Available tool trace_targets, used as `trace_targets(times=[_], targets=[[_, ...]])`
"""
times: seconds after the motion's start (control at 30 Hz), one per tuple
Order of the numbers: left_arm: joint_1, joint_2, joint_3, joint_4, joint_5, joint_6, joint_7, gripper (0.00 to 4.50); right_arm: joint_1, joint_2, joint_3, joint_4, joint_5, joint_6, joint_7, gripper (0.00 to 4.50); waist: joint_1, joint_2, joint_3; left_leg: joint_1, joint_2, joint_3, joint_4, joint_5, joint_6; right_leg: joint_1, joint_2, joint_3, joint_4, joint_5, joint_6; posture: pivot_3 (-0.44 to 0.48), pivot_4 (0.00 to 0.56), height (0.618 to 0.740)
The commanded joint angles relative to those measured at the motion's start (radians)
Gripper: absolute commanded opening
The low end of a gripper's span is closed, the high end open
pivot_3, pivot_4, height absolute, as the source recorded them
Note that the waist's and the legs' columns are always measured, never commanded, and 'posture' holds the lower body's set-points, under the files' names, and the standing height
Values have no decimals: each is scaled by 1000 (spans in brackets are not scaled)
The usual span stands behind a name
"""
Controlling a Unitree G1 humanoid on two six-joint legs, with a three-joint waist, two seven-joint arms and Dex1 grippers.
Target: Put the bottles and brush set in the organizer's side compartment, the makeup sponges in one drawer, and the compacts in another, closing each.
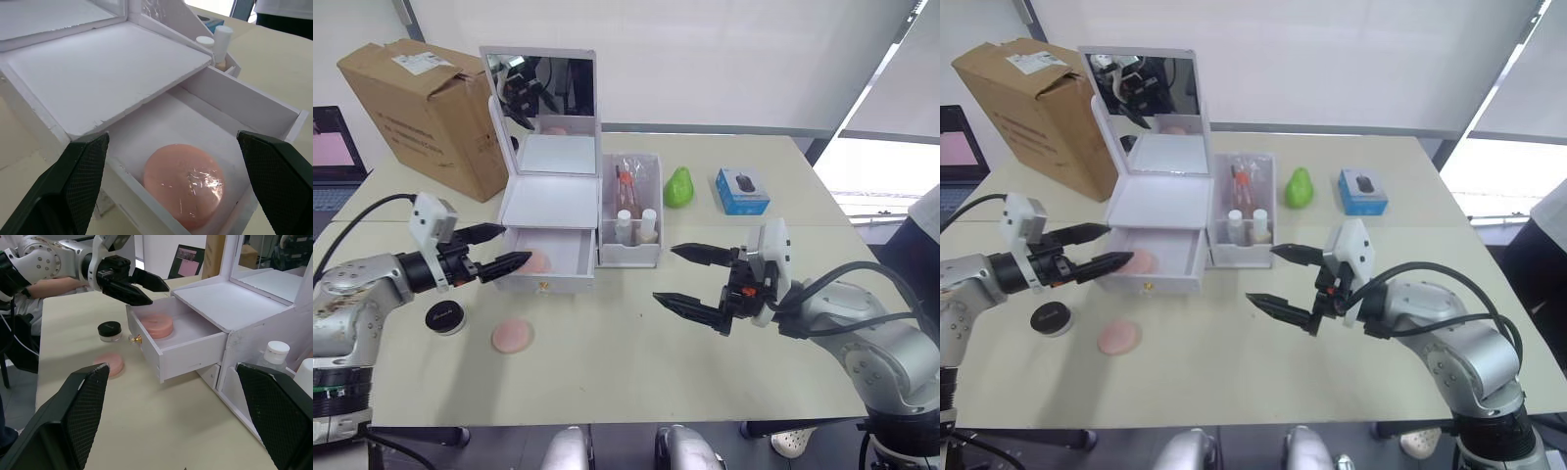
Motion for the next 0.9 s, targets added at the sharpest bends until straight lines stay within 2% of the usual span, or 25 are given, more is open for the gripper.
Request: trace_targets(times=[0.03, 0.2, 0.3, 0.4, 0.53, 0.63, 0.9], targets=[[44, 70, 147, 33, -15, -11, -18, 4475, 33, -32, -106, -3, -16, -49, -4, 4500, -1, 1, 0, 0, 0, 0, 0, 0, 0, 0, 0, 0, 0, 0, 0, 0, 150, 740], [183, 162, 348, 222, 77, -113, 10, 4475, 208, -87, -328, 116, -92, -145, 26, 4500, 1, 1, 1, 0, 0, 1, 0, 0, 0, -1, -1, 0, -1, -1, 0, 0, 150, 740], [244, 158, 451, 418, 171, -321, 121, 4475, 314, -67, -443, 220, -131, -241, 55, 4500, 6, 2, 1, 0, 0, 3, 0, 0, 0, -6, -3, -1, -1, -1, 0, 0, 150, 740], [298, 154, 511, 554, 203, -444, 168, 4475, 394, -52, -522, 304, -147, -311, 94, 4500, 9, 1, 1, 0, 1, 4, -1, 0, -1, -7, -4, -1, -1, -1, 0, 0, 150, 740], [355, 140, 534, 652, 206, -529, 175, 4475, 485, -41, -596, 423, -155, -369, 147, 4500, 15, 1, 1, 0, 3, 6, -2, -5, -8, -8, -7, -1, -1, -1, 0, 0, 150, 740], [374, 126, 521, 677, 203, -553, 175, 4475, 531, -32, -589, 469, -183, -410, 174, 4500, 19, 0, 0, 0, 3, 8, -5, -5, -9, -9, -10, -2, -1, -1, 0, 0, 150, 740], [390, 94, 489, 646, 187, -549, 157, 4475, 498, 3, -542, 473, -177, -411, 148, 4500, 10, 1, 0, 1, 2, 9, -7, -5, -9, -10, -10, -2, 0, -1, 1, 0, 150, 740]])
